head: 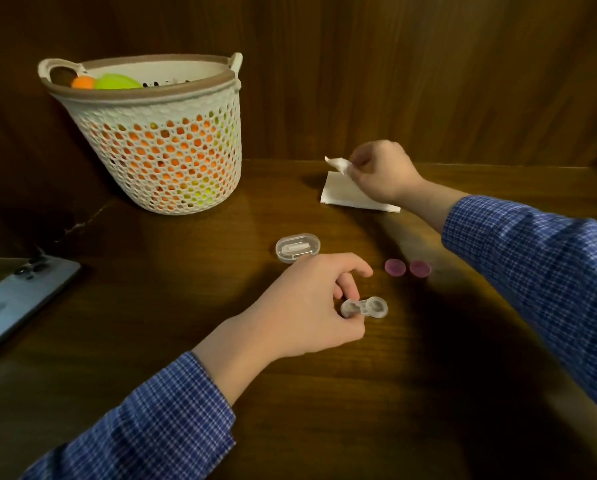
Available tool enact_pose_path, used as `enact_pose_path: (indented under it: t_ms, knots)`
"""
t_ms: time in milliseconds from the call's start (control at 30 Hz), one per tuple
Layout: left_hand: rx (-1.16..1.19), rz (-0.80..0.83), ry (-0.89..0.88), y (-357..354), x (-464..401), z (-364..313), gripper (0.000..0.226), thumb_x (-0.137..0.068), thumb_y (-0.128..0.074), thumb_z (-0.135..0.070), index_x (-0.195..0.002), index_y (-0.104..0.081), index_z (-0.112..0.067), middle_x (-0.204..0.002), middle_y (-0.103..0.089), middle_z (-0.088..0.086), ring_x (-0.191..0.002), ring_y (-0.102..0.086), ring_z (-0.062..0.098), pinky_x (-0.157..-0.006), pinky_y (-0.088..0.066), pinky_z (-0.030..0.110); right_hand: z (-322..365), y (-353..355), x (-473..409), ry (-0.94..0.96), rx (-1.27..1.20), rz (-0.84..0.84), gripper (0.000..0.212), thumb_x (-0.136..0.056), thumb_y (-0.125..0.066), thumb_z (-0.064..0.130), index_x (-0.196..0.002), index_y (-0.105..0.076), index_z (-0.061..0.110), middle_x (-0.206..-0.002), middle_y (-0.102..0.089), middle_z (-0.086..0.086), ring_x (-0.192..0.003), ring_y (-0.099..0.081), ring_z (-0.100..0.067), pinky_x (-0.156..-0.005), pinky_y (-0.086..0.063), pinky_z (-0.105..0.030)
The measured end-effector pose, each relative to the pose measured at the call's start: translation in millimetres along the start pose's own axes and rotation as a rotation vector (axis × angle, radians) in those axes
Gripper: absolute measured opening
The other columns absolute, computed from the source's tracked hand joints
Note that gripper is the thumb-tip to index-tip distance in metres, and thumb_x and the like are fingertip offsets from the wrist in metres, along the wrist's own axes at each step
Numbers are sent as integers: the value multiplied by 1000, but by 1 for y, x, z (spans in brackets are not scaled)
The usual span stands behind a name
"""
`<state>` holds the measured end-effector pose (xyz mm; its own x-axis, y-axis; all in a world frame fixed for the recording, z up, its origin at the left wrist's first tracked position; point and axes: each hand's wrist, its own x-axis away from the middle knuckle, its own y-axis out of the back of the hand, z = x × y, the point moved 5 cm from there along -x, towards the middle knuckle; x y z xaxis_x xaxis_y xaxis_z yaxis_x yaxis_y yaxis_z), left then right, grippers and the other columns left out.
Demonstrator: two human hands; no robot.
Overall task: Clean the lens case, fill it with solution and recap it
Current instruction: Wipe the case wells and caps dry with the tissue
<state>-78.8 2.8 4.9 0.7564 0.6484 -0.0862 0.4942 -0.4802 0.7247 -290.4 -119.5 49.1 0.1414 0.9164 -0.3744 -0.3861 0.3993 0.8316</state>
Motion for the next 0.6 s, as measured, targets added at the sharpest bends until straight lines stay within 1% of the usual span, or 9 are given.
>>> enact_pose_path:
  t_ms: [100, 167, 233, 267, 333, 400, 467, 533, 600]
  knots:
    - [10, -16, 20, 6, -1, -1, 59, -80, -81, -47, -133, -57, -45, -100, -66, -25, -101, -54, -19, -68, -50, 10, 9, 31, 14, -71, -262, 11, 7, -97, -68, 22, -92, -71, 18, -93, -69, 4, -90, -67, -15, -69, -56, -25]
    - [111, -123, 49, 19, -2, -2, 60, -76, -78, -59, -131, -58, -45, -102, -67, -24, -98, -59, -16, -66, -52, 12, 12, 50, 37, -178, -539, 77, 10, -95, -71, 21, -85, -72, 17, -97, -70, -1, -97, -69, -19, -71, -60, -25]
    - [305, -275, 103, 34, -1, -2, 55, -79, -76, -58, -129, -57, -44, -102, -71, -21, -95, -65, -11, -66, -55, 12, 18, 66, 73, -255, -831, 208, 10, -89, -74, 20, -80, -75, 17, -98, -73, -5, -100, -72, -23, -78, -62, -30]
    - [393, -323, 139, 39, -1, -2, 51, -83, -74, -55, -130, -56, -43, -101, -72, -20, -93, -67, -9, -67, -55, 13, 21, 70, 94, -271, -930, 283, 8, -86, -73, 20, -80, -77, 18, -95, -75, -5, -96, -73, -21, -77, -62, -31]
    - [531, -310, 197, 40, -2, -4, 46, -90, -71, -49, -132, -56, -37, -101, -74, -16, -90, -70, -3, -72, -56, 20, 29, 71, 134, -291, -1081, 408, 11, -82, -70, 18, -86, -79, 13, -89, -74, -9, -84, -72, -22, -68, -60, -30]
    - [613, -208, 190, 32, -1, -11, 39, -94, -67, -43, -130, -62, -30, -102, -76, -14, -90, -73, 4, -77, -56, 25, 35, 67, 167, -306, -1160, 477, 15, -82, -72, 17, -92, -77, 7, -89, -74, -12, -82, -72, -23, -64, -59, -28]
    - [629, -125, 147, 21, 1, -20, 28, -96, -66, -38, -121, -69, -27, -102, -76, -14, -86, -72, 5, -74, -55, 23, 39, 60, 189, -303, -1148, 510, 18, -82, -77, 21, -93, -78, 7, -90, -75, -9, -84, -73, -19, -69, -60, -27]
    - [590, -108, 131, 15, 4, -25, 15, -96, -68, -31, -110, -73, -26, -96, -76, -15, -78, -70, 2, -66, -53, 18, 40, 55, 201, -312, -1135, 505, 27, -79, -77, 24, -97, -76, 4, -93, -75, -10, -86, -71, -19, -73, -60, -27]
    - [552, -130, 152, 13, 6, -25, 10, -95, -70, -25, -104, -74, -25, -90, -77, -12, -71, -68, 1, -61, -51, 15, 41, 52, 206, -324, -1151, 494, 22, -77, -77, 29, -90, -79, 11, -90, -75, -7, -83, -71, -16, -72, -58, -26]
